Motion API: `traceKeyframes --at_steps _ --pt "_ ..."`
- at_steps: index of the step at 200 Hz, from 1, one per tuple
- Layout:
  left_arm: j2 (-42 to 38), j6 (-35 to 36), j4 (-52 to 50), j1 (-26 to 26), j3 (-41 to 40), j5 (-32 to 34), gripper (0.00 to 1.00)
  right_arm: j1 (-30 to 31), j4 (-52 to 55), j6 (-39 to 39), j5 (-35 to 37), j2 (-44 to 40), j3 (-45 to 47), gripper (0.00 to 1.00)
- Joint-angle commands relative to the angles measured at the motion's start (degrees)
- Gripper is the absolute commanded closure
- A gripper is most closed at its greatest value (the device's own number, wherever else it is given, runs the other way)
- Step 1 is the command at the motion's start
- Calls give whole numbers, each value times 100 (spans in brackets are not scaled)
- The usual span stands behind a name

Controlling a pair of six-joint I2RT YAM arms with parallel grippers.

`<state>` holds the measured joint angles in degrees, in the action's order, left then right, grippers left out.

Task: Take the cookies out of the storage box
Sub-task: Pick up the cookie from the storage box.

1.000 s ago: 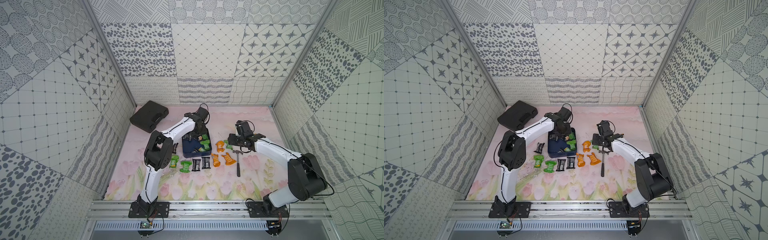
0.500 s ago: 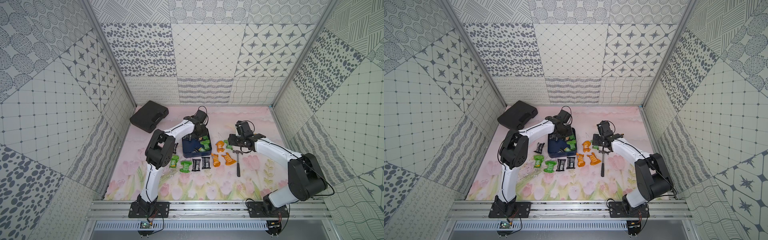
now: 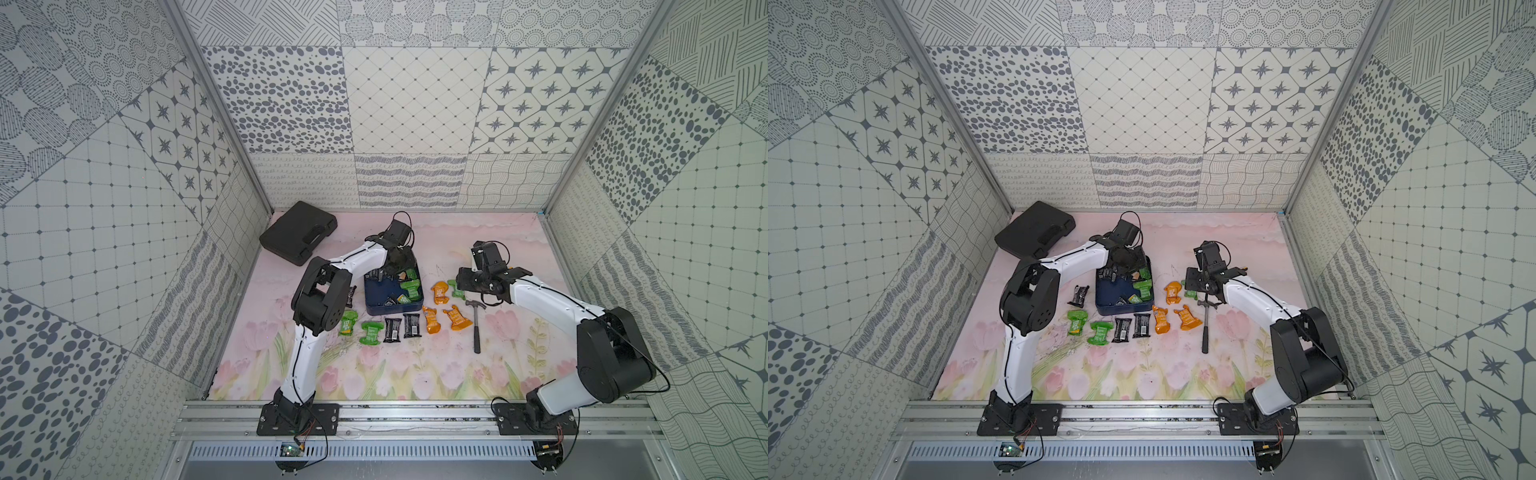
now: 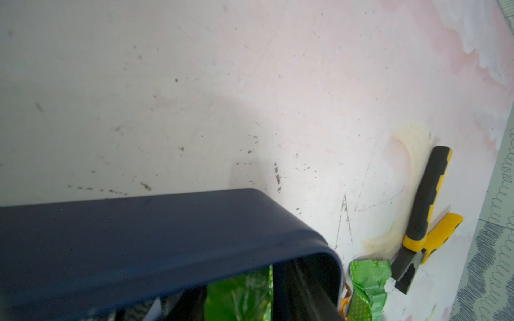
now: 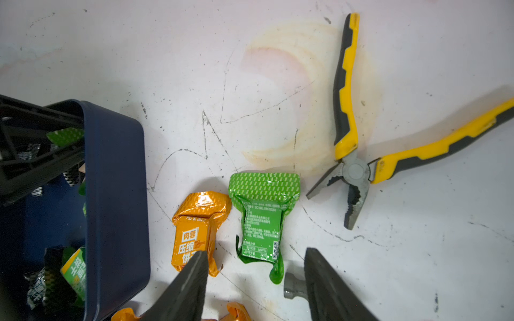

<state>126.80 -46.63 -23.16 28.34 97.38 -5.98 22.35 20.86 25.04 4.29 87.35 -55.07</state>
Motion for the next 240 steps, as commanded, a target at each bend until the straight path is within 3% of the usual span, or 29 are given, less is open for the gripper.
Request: traceKeyframes --at_steps 1,109,169,208,240 --pt "116 -128 307 -12 -13 -328 62 -40 -6 -14 -8 -165 -60 40" --pt "-141 80 119 -5 18 -201 90 -43 14 63 19 -227 -47 41" --pt "-869 301 -438 -17 -465 206 93 -43 16 117 -75 -284 -48 41" --pt "-1506 373 -656 -71 -1086 324 93 0 13 -15 -534 -251 -178 42" --pt "-2285 538 -575 -563 -1884 -35 94 151 -63 -87 -766 -225 -283 42"
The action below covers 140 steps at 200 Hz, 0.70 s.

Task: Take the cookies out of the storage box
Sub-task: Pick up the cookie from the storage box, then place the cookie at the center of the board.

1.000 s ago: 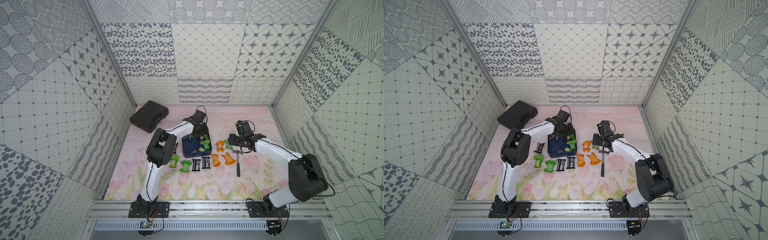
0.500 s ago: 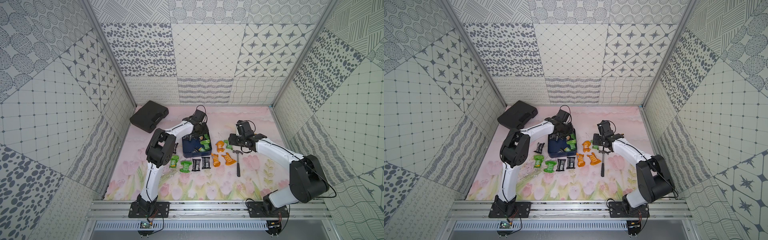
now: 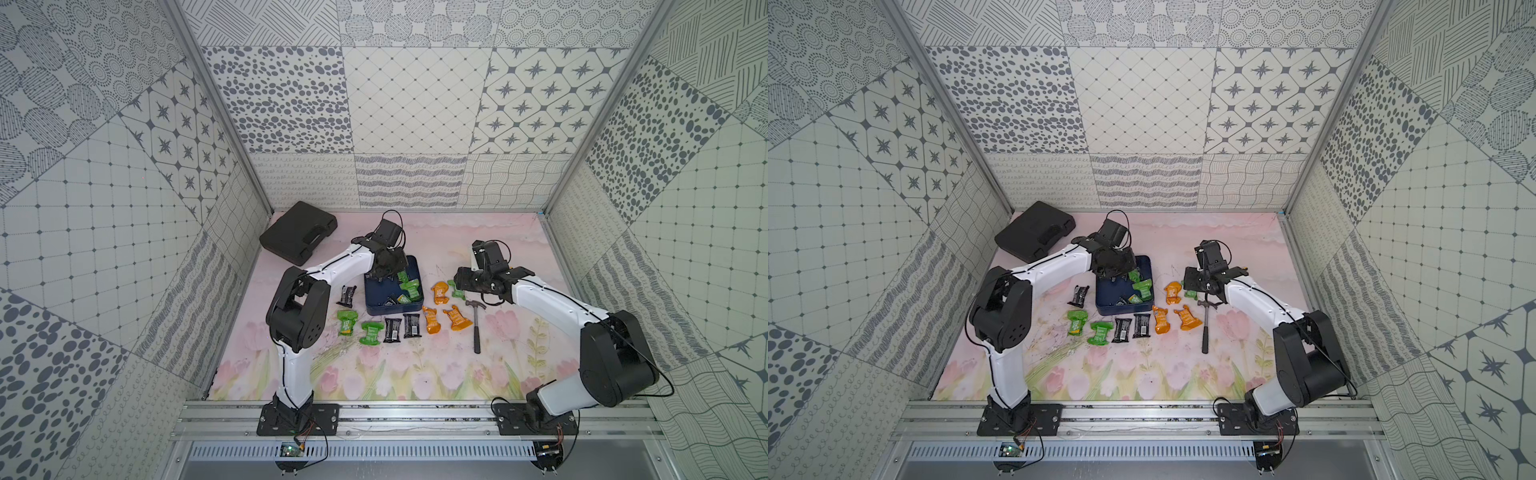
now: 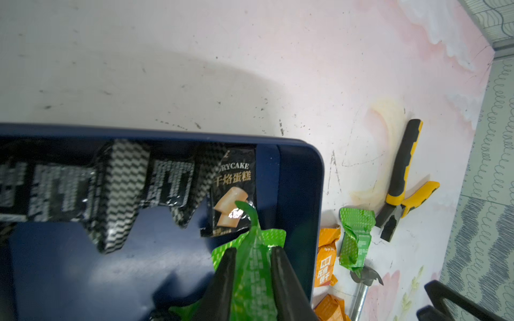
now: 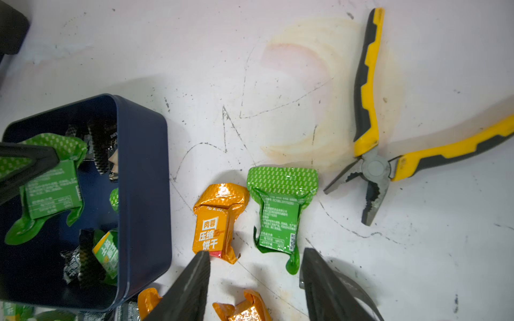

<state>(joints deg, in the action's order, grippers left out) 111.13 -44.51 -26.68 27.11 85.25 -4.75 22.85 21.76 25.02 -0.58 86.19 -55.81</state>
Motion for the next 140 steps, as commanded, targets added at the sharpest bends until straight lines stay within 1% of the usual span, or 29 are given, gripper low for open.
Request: traceKeyframes --at_steps 1,16,51,80,97,115,140 --pt "-747 328 -215 -456 -709 -193 94 103 -158 -85 -286 -110 -205 42" --pt "-1106 491 -56 -924 -1162 -794 94 201 -236 -76 -341 -88 -212 42" --pt "-1727 1159 -2 -1977 -1908 -1847 94 413 -295 -32 -355 35 -257 43" --pt "-1963 1739 -523 -2770 -2127 -2493 95 534 -313 -23 -337 106 -334 43" --pt "-2282 1968 -761 -3137 -2347 -2463 95 580 -329 -22 -312 126 -363 43" --pt "-2617 2017 -803 -3528 -2706 -2378 94 619 -350 -21 -320 151 -374 43" --pt "-2703 1975 -813 -3942 -3036 -2373 93 659 -365 -32 -363 211 -403 43"
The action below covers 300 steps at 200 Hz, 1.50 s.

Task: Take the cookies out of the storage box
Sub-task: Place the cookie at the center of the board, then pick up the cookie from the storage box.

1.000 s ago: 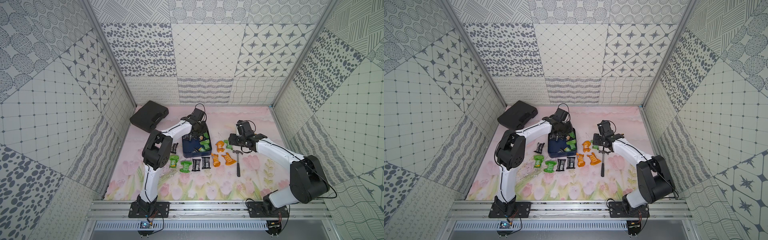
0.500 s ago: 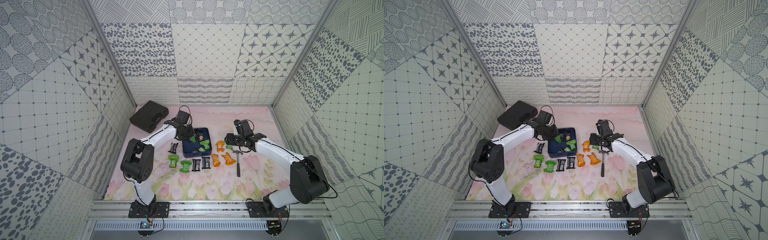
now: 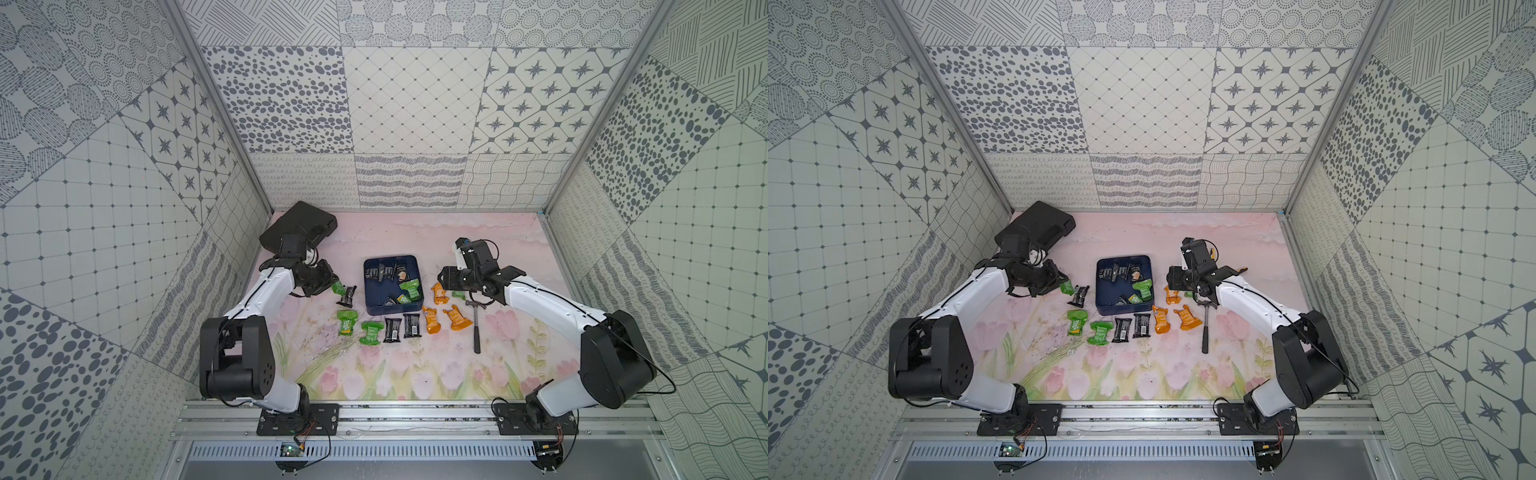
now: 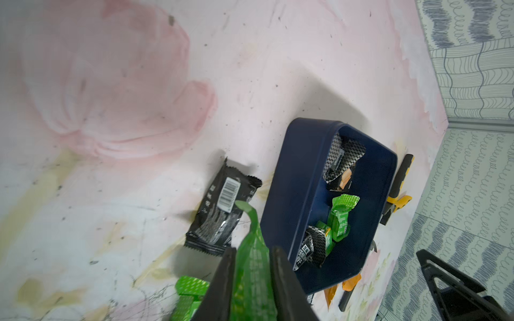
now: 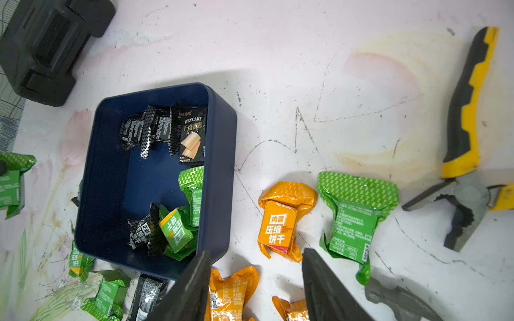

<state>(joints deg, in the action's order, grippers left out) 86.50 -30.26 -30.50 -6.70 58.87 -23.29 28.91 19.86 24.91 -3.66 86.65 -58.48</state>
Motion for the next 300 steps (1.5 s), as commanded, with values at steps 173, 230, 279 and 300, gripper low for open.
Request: traceKeyframes --at_steps 173,230,279,300 --pt "637 978 -155 -710 -755 1261 58 1271 755 -1258 -1033 1570 -1939 45" --pt "49 769 -269 -701 -694 1382 40 1333 1222 -1251 -1229 2545 -2777 50" --pt "-511 216 -100 -403 -838 1521 39 1335 1503 -1295 -1337 3141 -3193 54" --pt "-686 -32 -71 -184 -851 1662 41 1331 1512 -1321 -1357 3290 -3273 56"
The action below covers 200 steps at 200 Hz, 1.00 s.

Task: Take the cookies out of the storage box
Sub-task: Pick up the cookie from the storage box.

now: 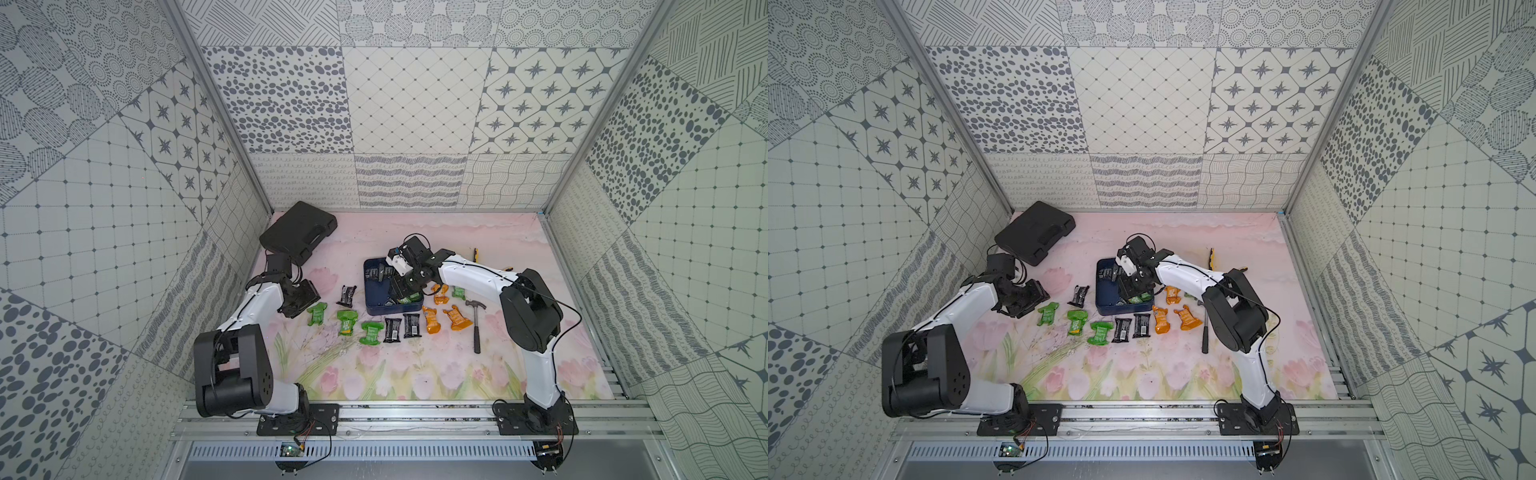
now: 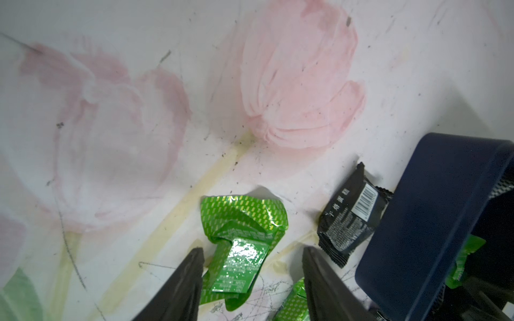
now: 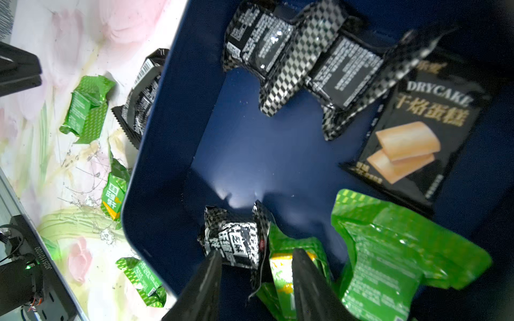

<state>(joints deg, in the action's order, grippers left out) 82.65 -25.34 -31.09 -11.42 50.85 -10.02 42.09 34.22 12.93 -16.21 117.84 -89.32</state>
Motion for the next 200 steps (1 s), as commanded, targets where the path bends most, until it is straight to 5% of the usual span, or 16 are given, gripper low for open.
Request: traceKeyframes --at_steps 1,79,164,200 --pt "-310 -542 -16 297 -49 344 41 11 76 -124 -106 179 -194 56" --pt "-750 -1343 144 604 -148 519 44 12 79 -99 -399 576 -410 69" --pt "-829 -1431 147 615 -176 442 50 18 59 -107 -281 344 -402 97" --pt "-886 -1471 191 624 -149 337 50 7 -67 -63 -91 26 -389 100"
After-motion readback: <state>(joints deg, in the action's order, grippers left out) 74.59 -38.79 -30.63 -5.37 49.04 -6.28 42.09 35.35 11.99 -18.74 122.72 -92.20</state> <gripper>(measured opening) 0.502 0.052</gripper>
